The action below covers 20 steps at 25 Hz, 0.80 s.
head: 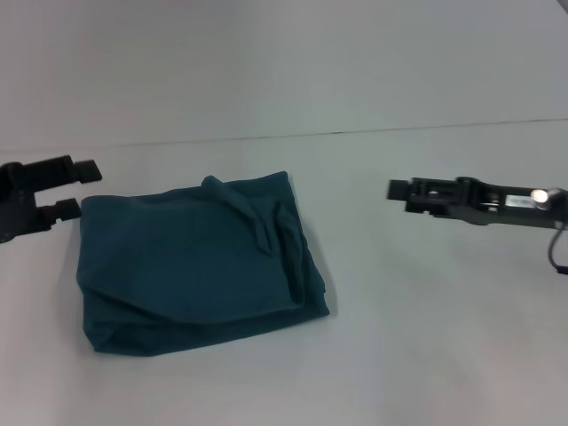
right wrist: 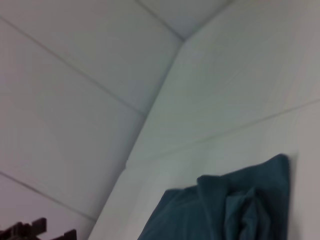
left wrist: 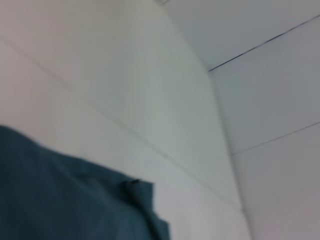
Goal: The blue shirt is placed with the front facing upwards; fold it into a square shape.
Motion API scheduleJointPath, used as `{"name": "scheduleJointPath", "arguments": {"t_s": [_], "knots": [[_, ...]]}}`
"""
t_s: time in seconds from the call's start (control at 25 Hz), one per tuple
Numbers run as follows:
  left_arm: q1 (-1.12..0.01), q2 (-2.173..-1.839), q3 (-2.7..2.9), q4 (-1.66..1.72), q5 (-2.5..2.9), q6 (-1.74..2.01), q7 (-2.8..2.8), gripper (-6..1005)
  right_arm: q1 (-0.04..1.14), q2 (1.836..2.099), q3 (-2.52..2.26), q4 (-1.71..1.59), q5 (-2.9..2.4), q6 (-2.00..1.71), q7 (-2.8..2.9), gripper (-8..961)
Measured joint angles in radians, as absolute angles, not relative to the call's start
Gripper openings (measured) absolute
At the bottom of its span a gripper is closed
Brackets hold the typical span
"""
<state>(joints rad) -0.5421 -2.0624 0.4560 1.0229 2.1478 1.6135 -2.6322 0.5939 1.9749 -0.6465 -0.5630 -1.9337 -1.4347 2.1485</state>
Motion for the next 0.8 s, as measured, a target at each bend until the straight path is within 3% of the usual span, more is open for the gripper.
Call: {"name": "scheduleJointPath", "arguments": {"t_s": [0.16,0.28,0.36,0.6,0.8], "knots": [[-0.523,-2.060,0.438,1.022,2.093,1.635,-2.612,729,0.694,1.958,-0.770,-0.564,-1.971,-1.392,2.293,747],[-0.514,-2.060,0.411,1.022,2.069,1.652,-2.596,776,0.791,1.965,-0.833,-0.561,-2.044,-1.378,2.408,747],[-0.506,-2.062,0.393,1.022,2.055,1.667,-2.590,794,0.852,1.988,-0.864,-0.560,-2.092,-1.351,2.466,747],[-0.492,-2.066,0.384,1.030,2.020,1.686,-2.586,803,0.970,2.091,-0.916,-0.547,-2.129,-1.150,2.541,747],[-0.491,-2.062,0.358,1.030,1.987,1.689,-2.583,802,1.043,2.106,-1.030,-0.384,-2.012,-0.949,2.531,747]]}}
